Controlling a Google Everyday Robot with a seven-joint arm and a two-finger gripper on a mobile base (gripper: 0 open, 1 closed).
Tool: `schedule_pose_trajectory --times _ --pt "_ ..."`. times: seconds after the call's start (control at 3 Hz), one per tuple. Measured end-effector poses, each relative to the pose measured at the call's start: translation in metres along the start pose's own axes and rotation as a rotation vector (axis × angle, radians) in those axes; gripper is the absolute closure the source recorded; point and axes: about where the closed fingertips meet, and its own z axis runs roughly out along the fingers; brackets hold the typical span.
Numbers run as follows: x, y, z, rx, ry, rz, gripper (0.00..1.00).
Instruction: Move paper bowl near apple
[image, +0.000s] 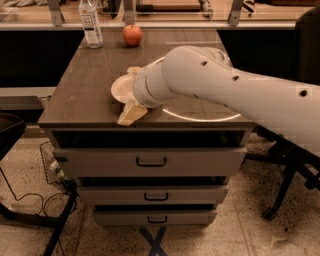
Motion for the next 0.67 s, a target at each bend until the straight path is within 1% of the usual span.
schedule_pose_trajectory --times 0.67 --pt "-0.0017 0.0019 0.0005 -0.003 0.0 -0.003 0.7"
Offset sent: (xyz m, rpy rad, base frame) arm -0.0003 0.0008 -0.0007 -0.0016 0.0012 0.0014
